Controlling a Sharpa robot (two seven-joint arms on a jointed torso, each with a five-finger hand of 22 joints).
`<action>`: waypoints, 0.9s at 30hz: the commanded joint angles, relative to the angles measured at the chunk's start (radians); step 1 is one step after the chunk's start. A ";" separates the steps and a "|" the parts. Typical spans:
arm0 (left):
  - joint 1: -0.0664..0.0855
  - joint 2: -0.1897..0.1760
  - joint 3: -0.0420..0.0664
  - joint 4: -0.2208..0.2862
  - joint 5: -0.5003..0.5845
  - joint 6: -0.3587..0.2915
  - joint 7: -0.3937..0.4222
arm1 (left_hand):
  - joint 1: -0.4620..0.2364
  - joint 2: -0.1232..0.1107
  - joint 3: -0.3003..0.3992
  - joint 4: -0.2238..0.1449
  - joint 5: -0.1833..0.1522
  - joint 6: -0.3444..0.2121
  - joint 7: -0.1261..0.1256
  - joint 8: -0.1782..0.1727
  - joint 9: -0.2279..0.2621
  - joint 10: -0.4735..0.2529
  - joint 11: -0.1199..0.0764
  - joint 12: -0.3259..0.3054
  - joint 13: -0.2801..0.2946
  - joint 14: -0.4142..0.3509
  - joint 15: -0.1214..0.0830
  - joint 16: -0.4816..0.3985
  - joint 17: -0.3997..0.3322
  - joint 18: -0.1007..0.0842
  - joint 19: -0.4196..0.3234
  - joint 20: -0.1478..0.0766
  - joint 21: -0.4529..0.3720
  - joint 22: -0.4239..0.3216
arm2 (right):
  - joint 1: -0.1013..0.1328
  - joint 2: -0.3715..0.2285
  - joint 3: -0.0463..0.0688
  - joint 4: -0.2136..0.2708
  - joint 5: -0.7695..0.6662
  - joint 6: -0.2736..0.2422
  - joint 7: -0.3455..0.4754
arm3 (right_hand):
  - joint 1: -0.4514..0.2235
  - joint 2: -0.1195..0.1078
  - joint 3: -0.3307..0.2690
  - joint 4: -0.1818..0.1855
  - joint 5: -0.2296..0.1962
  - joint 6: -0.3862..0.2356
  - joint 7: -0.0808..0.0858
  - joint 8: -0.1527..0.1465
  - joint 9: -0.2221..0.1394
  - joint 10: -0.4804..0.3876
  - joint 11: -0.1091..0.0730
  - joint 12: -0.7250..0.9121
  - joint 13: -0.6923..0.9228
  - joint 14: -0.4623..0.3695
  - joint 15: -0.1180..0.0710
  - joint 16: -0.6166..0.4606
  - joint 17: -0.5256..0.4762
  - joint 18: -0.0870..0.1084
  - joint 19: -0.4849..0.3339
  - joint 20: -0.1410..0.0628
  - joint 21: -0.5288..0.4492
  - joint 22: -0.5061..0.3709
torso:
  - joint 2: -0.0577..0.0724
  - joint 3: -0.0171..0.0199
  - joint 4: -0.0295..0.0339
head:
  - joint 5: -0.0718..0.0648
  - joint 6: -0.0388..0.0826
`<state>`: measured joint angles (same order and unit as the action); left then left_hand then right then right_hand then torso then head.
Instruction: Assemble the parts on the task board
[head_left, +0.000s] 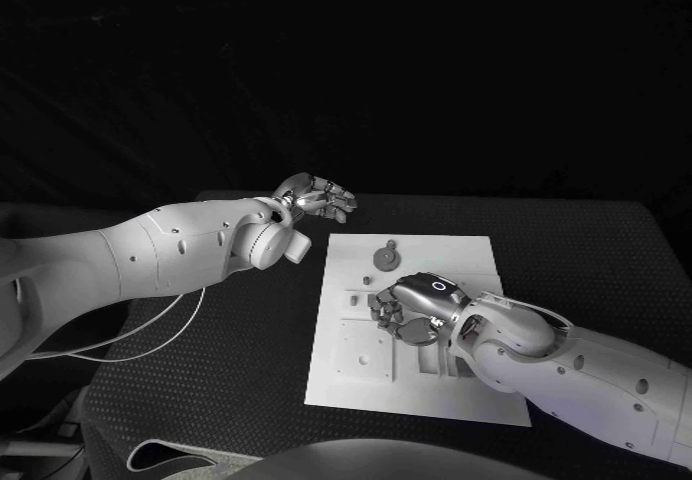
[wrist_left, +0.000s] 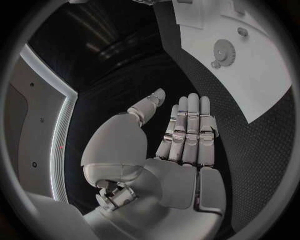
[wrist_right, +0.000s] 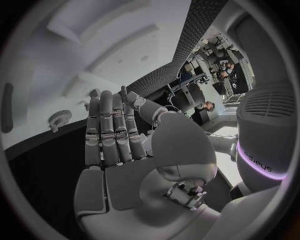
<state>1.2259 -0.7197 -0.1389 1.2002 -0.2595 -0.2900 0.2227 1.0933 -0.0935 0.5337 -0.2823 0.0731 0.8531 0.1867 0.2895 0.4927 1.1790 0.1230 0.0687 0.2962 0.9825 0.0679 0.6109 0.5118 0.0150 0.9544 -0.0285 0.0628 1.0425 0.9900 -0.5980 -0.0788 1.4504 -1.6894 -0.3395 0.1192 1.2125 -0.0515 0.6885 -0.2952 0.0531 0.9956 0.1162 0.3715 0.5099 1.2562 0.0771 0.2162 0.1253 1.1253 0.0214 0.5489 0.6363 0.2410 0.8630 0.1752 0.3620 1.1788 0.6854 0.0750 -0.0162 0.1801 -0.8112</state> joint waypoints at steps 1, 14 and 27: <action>0.002 0.003 0.001 0.001 0.007 -0.004 0.011 | -0.010 0.000 -0.008 0.000 0.007 -0.005 -0.001 0.000 -0.001 -0.004 -0.004 0.001 -0.001 0.007 0.001 -0.006 0.002 -0.003 0.004 -0.001 0.005 -0.002 | -0.001 0.000 -0.001 -0.008 -0.054 -0.004 0.016 | 0.004 -0.001 0.004 0.001 -0.003 0.005 0.000 0.002 0.002 0.005 0.002 -0.004 0.001 0.007 0.002 -0.001 0.001 0.021 0.005 0.001 0.000 0.001 | 0.000 -0.0003 -0.0008 | 0.009 -0.005; 0.004 0.010 0.001 -0.003 0.007 -0.002 0.011 | -0.010 0.000 -0.008 0.001 0.007 -0.005 -0.001 0.000 -0.001 -0.004 -0.004 0.002 -0.002 0.008 0.001 -0.008 0.003 -0.003 0.005 -0.001 0.005 -0.003 | -0.005 0.016 -0.031 -0.029 -0.072 0.010 0.016 | 0.004 -0.002 0.004 0.002 -0.003 0.005 0.000 0.002 0.003 0.006 0.002 -0.005 0.003 0.008 0.002 -0.002 0.003 0.021 0.006 0.001 0.000 0.002 | 0.000 0.0001 -0.0002 | 0.014 -0.015; 0.005 0.014 0.001 -0.006 0.007 -0.001 0.010 | -0.010 0.000 -0.008 0.001 0.007 -0.005 -0.001 0.001 -0.001 -0.004 -0.004 0.002 -0.002 0.008 0.001 -0.009 0.004 -0.003 0.005 -0.001 0.005 -0.004 | -0.007 0.026 -0.041 -0.034 -0.080 0.020 0.015 | 0.004 -0.002 0.005 0.002 -0.003 0.005 0.000 0.002 0.004 0.006 0.002 -0.006 0.004 0.008 0.002 -0.003 0.005 0.021 0.006 0.001 -0.001 0.003 | 0.000 -0.0002 -0.0010 | 0.020 -0.020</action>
<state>1.2288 -0.7083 -0.1389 1.1927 -0.2580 -0.2905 0.2227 1.0933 -0.0935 0.5314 -0.2800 0.0727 0.8535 0.1871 0.2895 0.4927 1.1790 0.1230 0.0687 0.2954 0.9824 0.0680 0.6070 0.5141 0.0150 0.9543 -0.0285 0.0628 1.0395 0.9851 -0.5742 -0.1191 1.4164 -1.7512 -0.3352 0.1239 1.2124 -0.0516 0.6885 -0.2952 0.0531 0.9955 0.1163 0.3688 0.5121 1.2561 0.0773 0.2162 0.1278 1.1245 0.0222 0.5489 0.6397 0.2411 0.8630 0.1752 0.3620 1.1805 0.6853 0.0747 -0.0171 0.1990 -0.8307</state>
